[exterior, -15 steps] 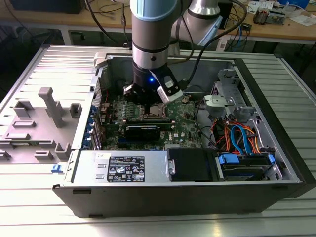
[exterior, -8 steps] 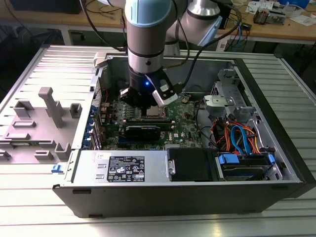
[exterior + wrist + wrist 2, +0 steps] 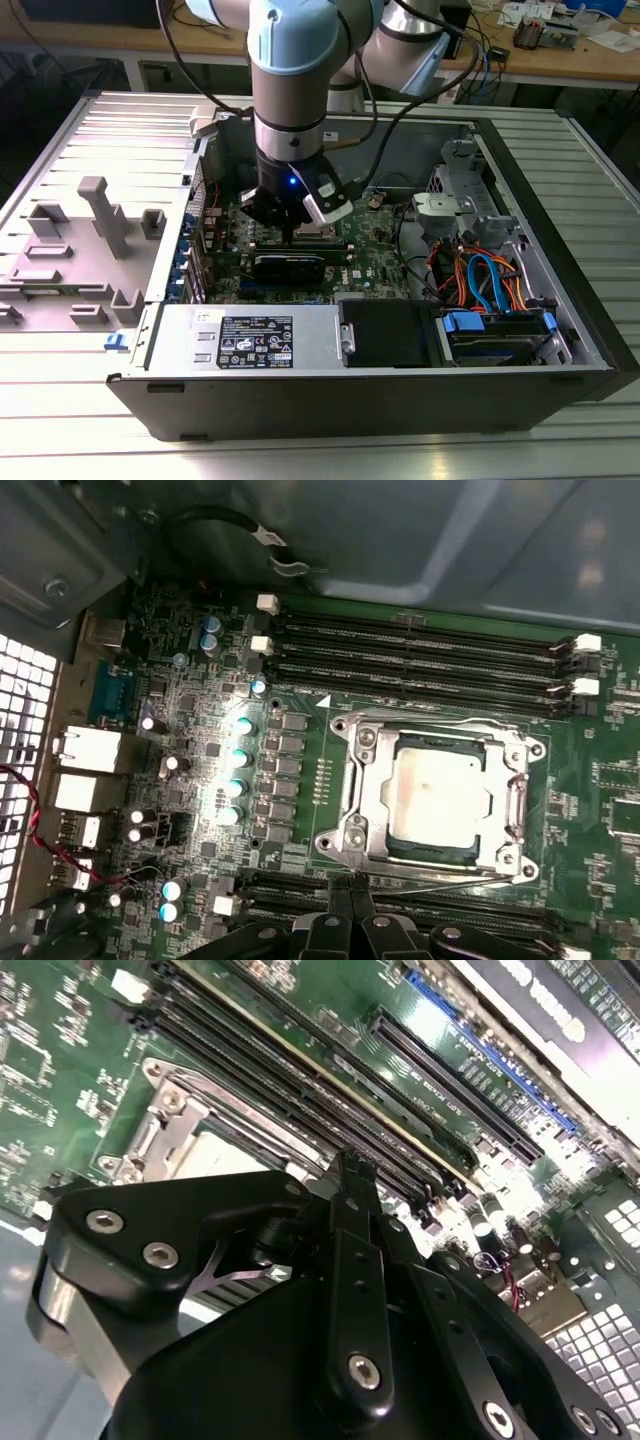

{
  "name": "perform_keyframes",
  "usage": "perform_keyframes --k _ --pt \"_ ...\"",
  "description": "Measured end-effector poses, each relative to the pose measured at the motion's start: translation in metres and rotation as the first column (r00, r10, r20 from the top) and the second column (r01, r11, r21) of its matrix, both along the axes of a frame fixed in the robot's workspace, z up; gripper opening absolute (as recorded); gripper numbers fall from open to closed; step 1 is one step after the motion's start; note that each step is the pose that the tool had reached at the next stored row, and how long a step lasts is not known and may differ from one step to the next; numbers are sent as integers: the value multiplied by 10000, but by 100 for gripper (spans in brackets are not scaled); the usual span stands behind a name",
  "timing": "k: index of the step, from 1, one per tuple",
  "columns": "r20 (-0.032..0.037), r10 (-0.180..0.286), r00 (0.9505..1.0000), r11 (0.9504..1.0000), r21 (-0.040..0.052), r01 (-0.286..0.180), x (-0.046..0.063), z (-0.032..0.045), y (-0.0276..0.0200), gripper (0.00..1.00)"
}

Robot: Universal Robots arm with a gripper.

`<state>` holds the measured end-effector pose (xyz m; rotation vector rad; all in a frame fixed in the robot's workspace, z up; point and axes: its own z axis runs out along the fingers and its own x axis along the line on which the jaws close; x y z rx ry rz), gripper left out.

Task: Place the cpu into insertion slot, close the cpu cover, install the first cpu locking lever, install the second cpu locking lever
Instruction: 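Install the second cpu locking lever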

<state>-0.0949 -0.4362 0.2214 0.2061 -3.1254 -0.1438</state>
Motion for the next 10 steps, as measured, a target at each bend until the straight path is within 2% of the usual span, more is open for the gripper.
perform_keyframes --k 10 --pt "1 6 10000 9999 119 -6 -21 -111 24 11"
